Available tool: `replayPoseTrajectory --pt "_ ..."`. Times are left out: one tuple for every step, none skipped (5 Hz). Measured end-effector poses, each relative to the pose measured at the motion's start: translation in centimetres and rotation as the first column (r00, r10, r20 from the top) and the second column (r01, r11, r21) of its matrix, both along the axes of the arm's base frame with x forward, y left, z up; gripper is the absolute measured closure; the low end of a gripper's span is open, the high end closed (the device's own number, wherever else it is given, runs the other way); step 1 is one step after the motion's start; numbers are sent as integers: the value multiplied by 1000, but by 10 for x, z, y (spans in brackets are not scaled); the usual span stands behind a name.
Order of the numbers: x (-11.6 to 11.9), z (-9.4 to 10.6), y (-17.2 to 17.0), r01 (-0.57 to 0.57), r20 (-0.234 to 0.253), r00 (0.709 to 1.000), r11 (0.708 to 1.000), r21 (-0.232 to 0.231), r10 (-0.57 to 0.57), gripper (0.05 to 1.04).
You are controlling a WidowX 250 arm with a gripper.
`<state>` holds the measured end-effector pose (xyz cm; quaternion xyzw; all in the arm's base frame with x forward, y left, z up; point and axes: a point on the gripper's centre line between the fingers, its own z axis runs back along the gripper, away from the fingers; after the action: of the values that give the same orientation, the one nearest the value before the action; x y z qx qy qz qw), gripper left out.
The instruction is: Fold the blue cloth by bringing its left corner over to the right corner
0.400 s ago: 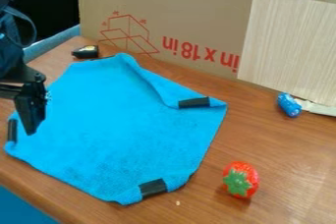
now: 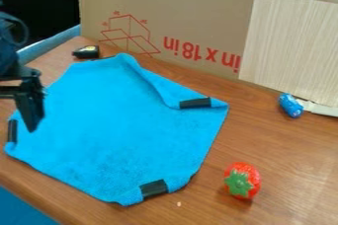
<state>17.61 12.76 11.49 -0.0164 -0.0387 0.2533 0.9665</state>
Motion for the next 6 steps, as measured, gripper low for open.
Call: replayPoseTrajectory --pt "12 -2 32 -86 47 995 994 -71 90 84" --pt "21 -14 63 -163 59 983 977 -136 173 84" --pt "23 -24 82 -188 128 970 974 -129 204 84" --pt "20 -38 93 -200 204 954 972 -121 222 84" --pt "15 -52 91 -179 228 954 979 -98 197 84" --pt "11 -72 91 -184 225 955 981 -62 193 84"
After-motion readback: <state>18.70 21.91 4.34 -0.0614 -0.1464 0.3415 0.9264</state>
